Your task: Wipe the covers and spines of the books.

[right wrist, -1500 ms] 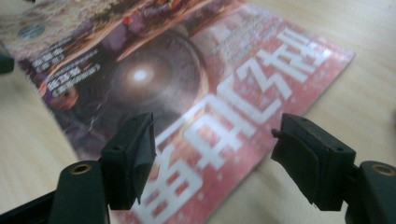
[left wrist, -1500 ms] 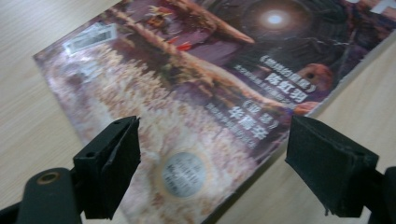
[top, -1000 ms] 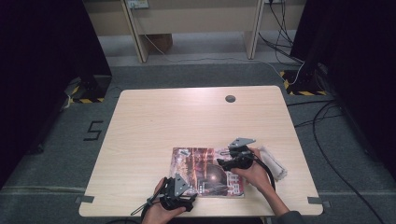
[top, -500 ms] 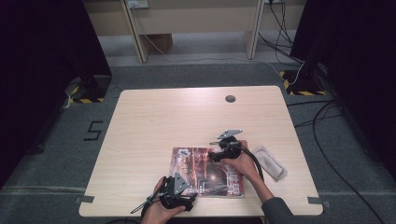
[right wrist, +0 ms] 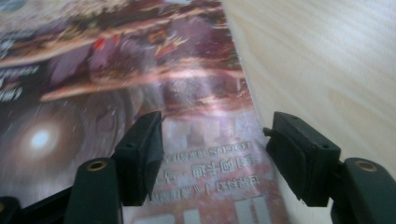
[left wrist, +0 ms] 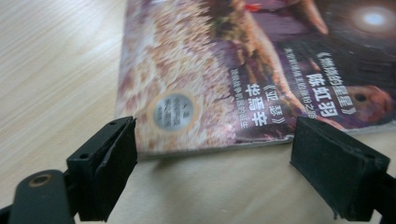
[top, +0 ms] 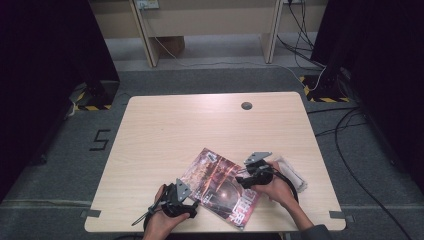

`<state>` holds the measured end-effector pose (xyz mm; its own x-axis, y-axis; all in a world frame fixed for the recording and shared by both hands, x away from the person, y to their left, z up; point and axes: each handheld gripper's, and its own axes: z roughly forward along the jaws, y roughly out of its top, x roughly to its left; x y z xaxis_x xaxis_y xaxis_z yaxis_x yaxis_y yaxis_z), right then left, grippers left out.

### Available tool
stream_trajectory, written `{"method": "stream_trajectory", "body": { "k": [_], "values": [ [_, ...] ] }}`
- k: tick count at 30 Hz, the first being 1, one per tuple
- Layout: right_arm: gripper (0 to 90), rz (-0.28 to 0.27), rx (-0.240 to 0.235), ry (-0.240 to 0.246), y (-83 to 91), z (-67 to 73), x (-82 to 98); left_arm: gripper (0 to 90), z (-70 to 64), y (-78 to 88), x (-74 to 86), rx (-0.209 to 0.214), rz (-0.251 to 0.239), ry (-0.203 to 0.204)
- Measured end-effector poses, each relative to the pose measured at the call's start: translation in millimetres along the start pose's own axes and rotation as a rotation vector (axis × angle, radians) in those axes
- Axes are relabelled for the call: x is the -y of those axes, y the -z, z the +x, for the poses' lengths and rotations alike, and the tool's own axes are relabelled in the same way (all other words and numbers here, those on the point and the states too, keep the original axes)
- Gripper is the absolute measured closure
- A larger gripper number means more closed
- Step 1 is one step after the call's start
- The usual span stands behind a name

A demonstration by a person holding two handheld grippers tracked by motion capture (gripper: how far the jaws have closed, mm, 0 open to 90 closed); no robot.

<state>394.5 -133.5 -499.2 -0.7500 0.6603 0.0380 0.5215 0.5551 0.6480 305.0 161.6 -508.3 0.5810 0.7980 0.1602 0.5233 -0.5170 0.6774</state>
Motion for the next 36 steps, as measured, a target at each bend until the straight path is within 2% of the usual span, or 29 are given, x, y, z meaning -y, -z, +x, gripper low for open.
{"method": "stream_trajectory", "body": {
  "k": [6,9,11,12,15,16,20,24,30,36],
  "values": [
    [37.5,0.002,0.017,-0.012,14.9,7.4,16.8,13.6,9.6,-10.1,-7.5,-0.043,-0.003,0.019],
    [35.5,-0.006,0.001,-0.010,20.7,10.6,25.2,14.5,12.4,-13.0,-9.3,-0.051,-0.006,0.032],
    [35.8,-0.007,-0.008,-0.016,23.3,12.1,29.5,17.2,11.9,-11.6,-9.1,-0.043,-0.010,0.035],
    [36.4,-0.009,-0.007,-0.020,23.8,11.9,30.7,19.3,10.8,-10.0,-9.1,-0.023,-0.016,0.043],
    [38.4,-0.019,-0.022,-0.058,25.1,8.6,32.5,17.5,3.7,-5.0,-8.1,0.017,-0.027,0.051],
    [38.4,-0.032,-0.021,-0.072,24.9,7.1,32.3,17.5,-0.3,-2.5,-7.3,0.031,-0.028,0.039],
    [39.4,-0.074,-0.043,-0.131,22.6,2.1,24.4,17.5,-20.8,7.4,-5.2,0.078,-0.043,-0.003],
    [40.5,-0.084,-0.065,-0.157,15.8,-1.5,14.9,17.5,-32.0,8.4,-6.5,0.094,-0.042,-0.037],
    [43.8,-0.068,-0.042,-0.145,3.1,-5.6,1.7,17.5,-30.0,4.3,-6.4,0.087,-0.035,-0.027],
    [44.2,-0.051,-0.029,-0.164,-8.8,-9.9,-7.7,16.1,-27.6,1.1,-6.3,0.081,-0.028,-0.027]
  ]
}}
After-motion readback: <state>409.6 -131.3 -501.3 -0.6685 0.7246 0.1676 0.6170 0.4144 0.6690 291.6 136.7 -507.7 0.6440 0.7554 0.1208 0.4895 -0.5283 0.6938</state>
